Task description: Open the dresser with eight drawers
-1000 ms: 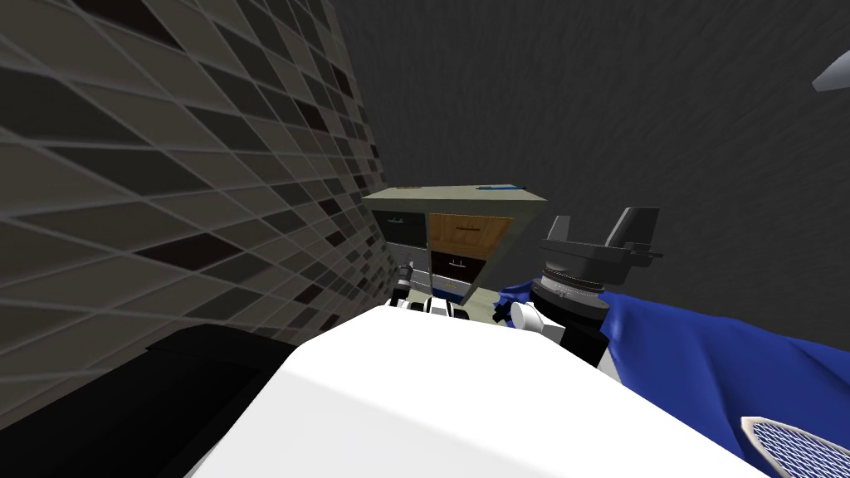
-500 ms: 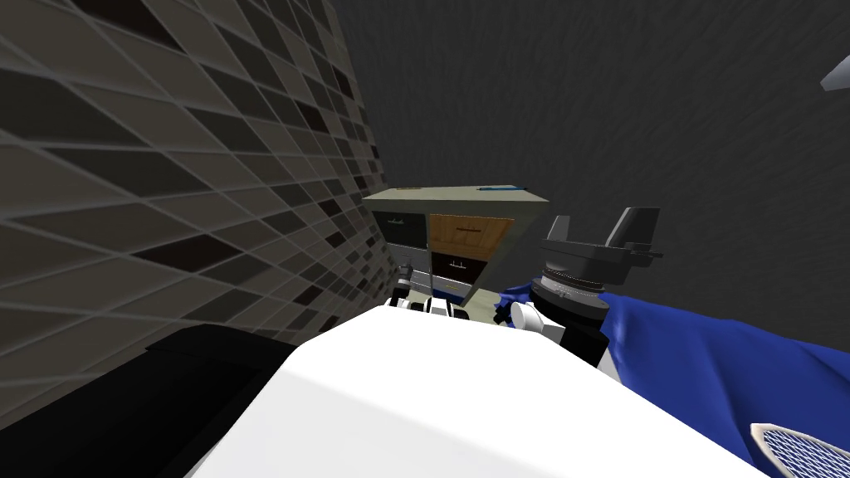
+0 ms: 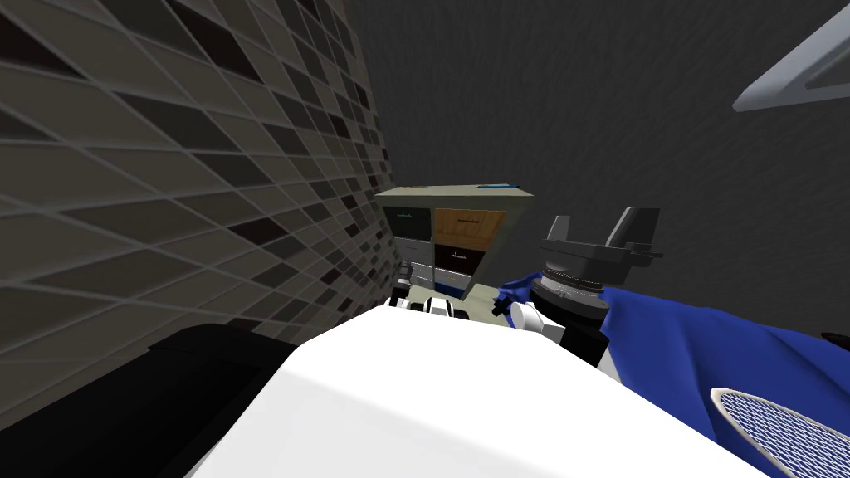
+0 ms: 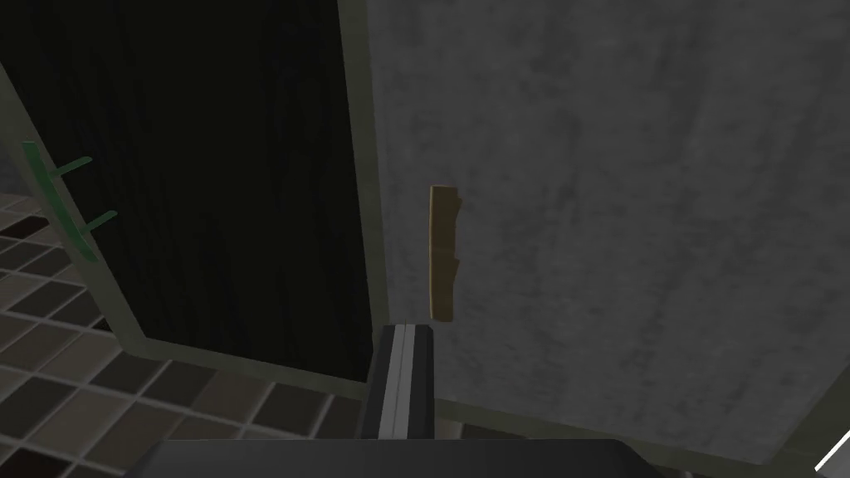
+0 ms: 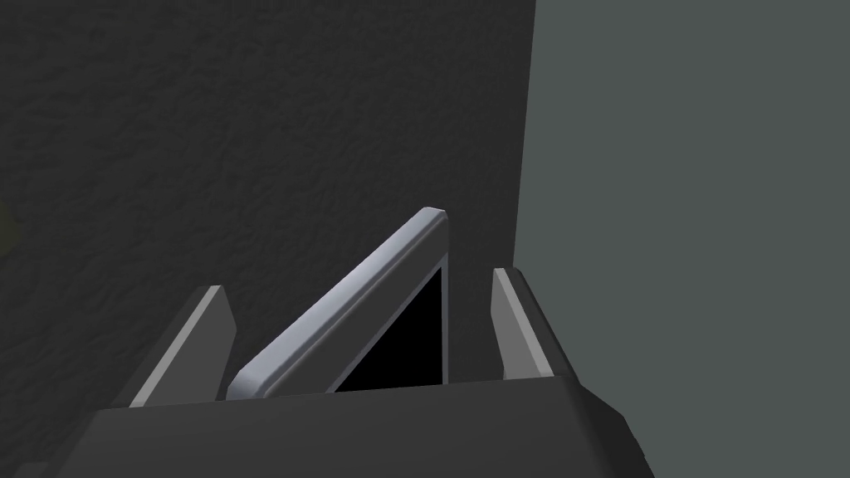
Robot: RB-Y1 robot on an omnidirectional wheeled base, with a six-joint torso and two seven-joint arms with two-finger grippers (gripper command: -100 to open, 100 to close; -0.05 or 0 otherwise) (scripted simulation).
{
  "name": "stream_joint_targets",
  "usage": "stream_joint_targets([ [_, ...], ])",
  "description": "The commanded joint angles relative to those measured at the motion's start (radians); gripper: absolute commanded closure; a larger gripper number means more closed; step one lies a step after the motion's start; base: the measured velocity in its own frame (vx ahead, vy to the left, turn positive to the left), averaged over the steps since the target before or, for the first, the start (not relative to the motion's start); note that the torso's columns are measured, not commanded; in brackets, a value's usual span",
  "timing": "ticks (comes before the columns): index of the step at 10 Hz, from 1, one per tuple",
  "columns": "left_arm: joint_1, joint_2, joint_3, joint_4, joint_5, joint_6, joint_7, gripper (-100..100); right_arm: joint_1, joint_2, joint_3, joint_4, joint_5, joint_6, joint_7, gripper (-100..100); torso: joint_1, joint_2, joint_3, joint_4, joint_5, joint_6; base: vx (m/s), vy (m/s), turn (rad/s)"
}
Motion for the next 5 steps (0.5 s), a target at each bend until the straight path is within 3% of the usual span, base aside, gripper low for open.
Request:
stream_joint_targets([
  [1, -0.001, 0.054, 0.0, -0.002, 0.001, 0.002, 0.0, -100, 0.0, 0.0, 0.0, 0.0, 0.0, 0.0, 0.0, 0, 0.0, -0.003, -0.002, -0.001, 0.0, 0.0, 0.006, -0.004, 0.002],
  [3, -0.003, 0.094, 0.001, -0.005, 0.001, 0.007, 0.0, -100, 0.0, 0.0, 0.0, 0.0, 0.0, 0.0, 0.0, 0, 0.001, 0.001, 0.0, 0.0, 0.0, 0.0, 0.034, -0.009, 0.0],
  [5, -0.02, 0.103, 0.006, -0.017, 0.007, 0.044, -0.001, -100, 0.0, 0.0, 0.0, 0.0, 0.0, 0.0, 0.0, 0, 0.0, 0.002, 0.001, 0.0, 0.0, 0.0, 0.134, -0.037, -0.005],
])
